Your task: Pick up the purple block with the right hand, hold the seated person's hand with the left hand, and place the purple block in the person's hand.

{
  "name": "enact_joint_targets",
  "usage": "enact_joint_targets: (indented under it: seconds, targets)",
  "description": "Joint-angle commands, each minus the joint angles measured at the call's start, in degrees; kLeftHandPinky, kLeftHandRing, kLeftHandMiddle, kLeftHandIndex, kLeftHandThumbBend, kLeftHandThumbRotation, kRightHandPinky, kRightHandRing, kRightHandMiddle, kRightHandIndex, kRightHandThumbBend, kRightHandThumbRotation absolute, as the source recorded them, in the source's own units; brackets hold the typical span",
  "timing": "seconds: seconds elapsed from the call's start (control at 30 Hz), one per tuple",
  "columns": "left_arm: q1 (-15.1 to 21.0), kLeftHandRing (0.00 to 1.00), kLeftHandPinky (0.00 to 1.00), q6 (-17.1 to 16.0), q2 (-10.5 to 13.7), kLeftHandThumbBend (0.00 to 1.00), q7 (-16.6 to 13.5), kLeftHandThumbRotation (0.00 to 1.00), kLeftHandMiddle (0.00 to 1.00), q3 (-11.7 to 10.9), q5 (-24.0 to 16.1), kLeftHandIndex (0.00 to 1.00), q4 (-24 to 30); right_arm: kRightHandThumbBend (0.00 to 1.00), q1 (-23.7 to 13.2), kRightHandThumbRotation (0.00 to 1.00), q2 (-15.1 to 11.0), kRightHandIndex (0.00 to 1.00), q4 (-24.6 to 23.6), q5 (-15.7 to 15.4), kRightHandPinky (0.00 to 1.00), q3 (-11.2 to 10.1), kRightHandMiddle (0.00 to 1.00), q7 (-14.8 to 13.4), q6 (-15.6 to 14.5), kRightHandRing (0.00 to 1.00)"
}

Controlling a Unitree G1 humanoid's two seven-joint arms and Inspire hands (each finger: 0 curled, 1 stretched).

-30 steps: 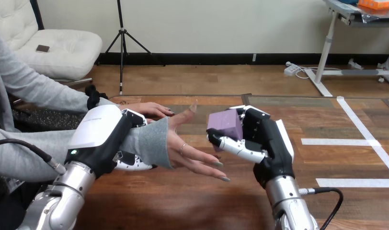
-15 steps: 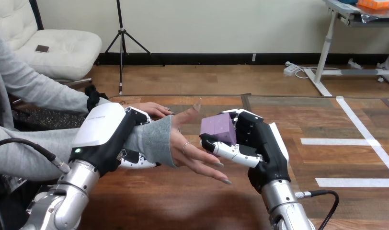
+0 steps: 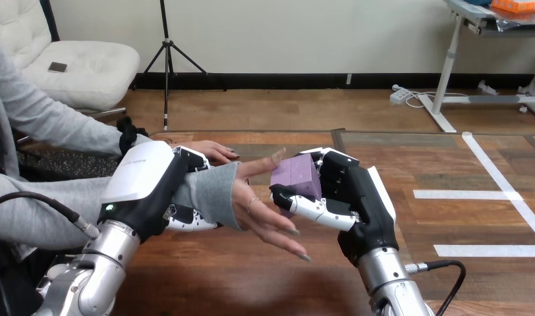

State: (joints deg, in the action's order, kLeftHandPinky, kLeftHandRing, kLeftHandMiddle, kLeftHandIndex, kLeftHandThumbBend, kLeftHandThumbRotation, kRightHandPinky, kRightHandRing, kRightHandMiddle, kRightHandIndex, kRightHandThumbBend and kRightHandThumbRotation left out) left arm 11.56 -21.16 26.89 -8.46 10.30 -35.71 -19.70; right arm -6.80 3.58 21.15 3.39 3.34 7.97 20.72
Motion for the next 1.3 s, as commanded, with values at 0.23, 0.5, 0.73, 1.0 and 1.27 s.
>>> enact_joint_targets:
  seconds: [0.23,0.5,0.73,1.0,1.27]
  targets:
    - [8.3,0.22,0.17,-2.1,-1.6,0.73,-3.3,0.0,0.3,-1.3,0.9,0.32,2.4,0.78,0.6,0.0,3.2,0.43,-7.7,2.2,0.29,2.9,0.39,0.6,-2.5,0.34]
    - [8.3,0.22,0.17,-2.1,-1.7,0.74,-3.1,0.0,0.3,-1.2,0.7,0.32,2.3,0.77,1.9,0.0,3.7,0.43,-9.4,3.3,0.29,4.3,0.39,0.7,-3.8,0.34]
    - [8.5,0.23,0.17,-2.7,-1.7,0.73,-3.7,0.0,0.3,-0.9,0.2,0.32,1.5,0.77,2.7,0.0,3.5,0.44,-10.1,3.0,0.3,5.4,0.39,0.3,-4.0,0.34]
    - [8.5,0.23,0.17,-2.8,-1.8,0.73,-4.1,0.0,0.3,-0.8,0.0,0.32,1.1,0.77,3.4,0.0,3.2,0.44,-11.3,3.3,0.3,6.3,0.39,0.4,-4.7,0.34]
    - [8.4,0.23,0.17,-2.5,-1.8,0.73,-4.2,0.0,0.31,-0.8,-0.1,0.32,1.4,0.77,3.9,0.0,2.9,0.44,-12.4,3.5,0.3,6.8,0.4,0.5,-5.8,0.35]
